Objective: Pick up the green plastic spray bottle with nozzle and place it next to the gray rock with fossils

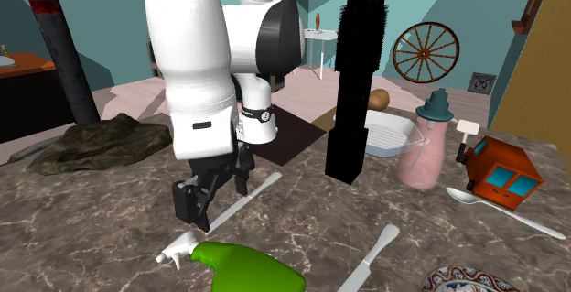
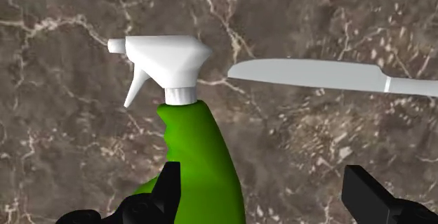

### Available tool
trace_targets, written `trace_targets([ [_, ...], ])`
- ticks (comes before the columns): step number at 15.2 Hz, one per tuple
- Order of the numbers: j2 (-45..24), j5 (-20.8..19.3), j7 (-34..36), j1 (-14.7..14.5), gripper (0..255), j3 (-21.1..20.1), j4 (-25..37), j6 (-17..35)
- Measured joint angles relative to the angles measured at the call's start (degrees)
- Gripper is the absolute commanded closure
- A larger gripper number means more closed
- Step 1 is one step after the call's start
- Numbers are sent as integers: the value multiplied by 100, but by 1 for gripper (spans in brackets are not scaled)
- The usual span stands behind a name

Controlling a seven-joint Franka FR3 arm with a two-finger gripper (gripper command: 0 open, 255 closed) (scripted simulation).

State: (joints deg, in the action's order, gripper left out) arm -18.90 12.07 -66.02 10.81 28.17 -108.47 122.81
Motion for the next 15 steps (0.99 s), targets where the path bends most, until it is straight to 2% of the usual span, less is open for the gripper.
trace_targets([
  [2, -516, 271, -257, 237, 0, -91, 584, -114],
  [4, -772, 405, -374, 350, 0, -154, 808, -103],
  [15, -1117, 608, -520, 441, 0, -271, 734, 289],
])
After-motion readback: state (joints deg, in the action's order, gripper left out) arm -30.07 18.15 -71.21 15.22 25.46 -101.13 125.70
